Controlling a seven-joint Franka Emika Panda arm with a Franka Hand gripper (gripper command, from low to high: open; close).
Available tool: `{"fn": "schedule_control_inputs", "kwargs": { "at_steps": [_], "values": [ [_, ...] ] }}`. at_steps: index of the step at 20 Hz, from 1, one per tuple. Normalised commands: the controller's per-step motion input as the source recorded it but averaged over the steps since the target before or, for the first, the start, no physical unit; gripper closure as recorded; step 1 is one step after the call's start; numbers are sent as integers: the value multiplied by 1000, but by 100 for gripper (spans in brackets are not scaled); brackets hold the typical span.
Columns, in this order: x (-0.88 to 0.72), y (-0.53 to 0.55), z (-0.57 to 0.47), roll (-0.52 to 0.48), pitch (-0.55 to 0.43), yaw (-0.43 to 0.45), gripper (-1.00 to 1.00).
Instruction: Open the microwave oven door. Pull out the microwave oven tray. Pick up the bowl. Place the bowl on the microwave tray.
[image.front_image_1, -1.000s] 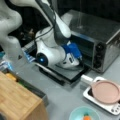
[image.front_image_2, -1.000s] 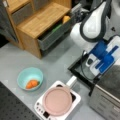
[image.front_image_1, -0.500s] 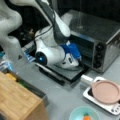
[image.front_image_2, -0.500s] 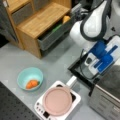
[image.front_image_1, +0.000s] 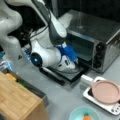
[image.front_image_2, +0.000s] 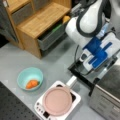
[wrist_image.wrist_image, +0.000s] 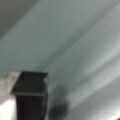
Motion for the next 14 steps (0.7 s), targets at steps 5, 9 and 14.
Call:
{"fn": "schedule_control_inputs", "kwargs": {
  "at_steps": [5, 9, 14],
  "values": [
    [191, -539, -155, 35, -10, 178, 100],
    [205, -512, -151, 6, -8, 182, 100],
    [201, -463, -165, 23, -3, 183, 100]
  ]
}}
